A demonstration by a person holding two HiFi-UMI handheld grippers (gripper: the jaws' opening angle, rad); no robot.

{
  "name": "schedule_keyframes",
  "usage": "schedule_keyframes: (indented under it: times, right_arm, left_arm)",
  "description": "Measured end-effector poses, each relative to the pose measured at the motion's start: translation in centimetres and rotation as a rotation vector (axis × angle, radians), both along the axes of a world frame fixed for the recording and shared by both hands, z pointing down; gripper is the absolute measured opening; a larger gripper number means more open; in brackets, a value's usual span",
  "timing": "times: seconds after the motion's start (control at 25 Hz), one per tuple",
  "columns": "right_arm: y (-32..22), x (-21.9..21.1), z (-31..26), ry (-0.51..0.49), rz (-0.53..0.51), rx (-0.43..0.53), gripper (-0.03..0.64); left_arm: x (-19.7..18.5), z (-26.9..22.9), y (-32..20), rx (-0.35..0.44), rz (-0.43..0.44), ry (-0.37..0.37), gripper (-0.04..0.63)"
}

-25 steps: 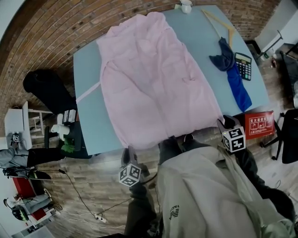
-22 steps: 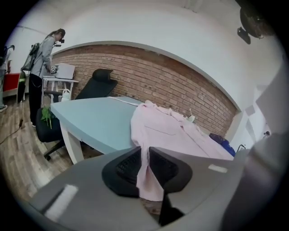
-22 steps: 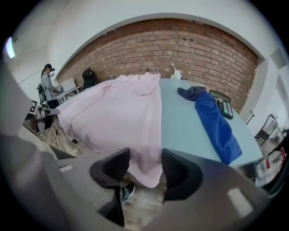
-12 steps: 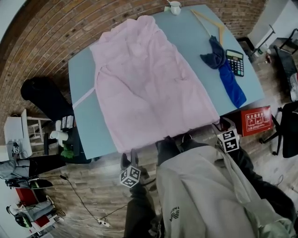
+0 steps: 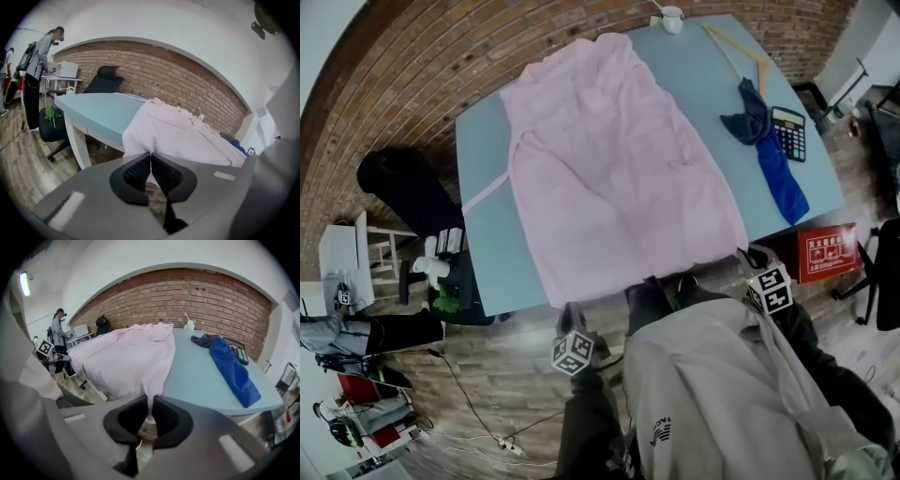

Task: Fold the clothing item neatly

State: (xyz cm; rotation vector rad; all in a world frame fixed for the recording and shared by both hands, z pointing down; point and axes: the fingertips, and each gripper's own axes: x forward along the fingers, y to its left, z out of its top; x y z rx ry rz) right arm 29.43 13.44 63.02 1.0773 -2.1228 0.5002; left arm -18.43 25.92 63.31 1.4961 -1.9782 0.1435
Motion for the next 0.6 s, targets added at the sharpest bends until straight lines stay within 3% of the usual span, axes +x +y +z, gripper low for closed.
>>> schedule_keyframes:
  times: [0.12, 0.16, 0.28, 0.4, 0.6]
  right_arm:
    - [0.4, -0.1, -1.3, -0.042, -0.016, -0.033, 0.027]
    - [0.5, 0.1, -1.7, -0.063, -0.003, -0.045, 0.026]
    - [0.4, 0.9, -2.7, -0.117, 0.035, -0.058, 0.026]
    - [0.4, 0.7, -3.0, -0.133, 0.023, -0.060, 0.026]
    - [0.4, -0.4, -3.2, -0.124, -0.005, -0.066, 0.026]
  left_arm:
    - [-1.4, 0.6, 2.1, -0.051, -0.056, -0.046, 0.039]
    - [-2.1, 1.1, 2.8, -0.062, -0.090, -0.040, 0.104]
    - [-3.2, 2.5, 3.1, -0.063, -0.109, 0.002, 0.462]
    - [-3.5, 3.6, 1.4, -0.067, -0.038, 0.021, 0.514]
    - [-3.7, 4.0, -0.7, -0.095, 0.128, 0.009, 0.518]
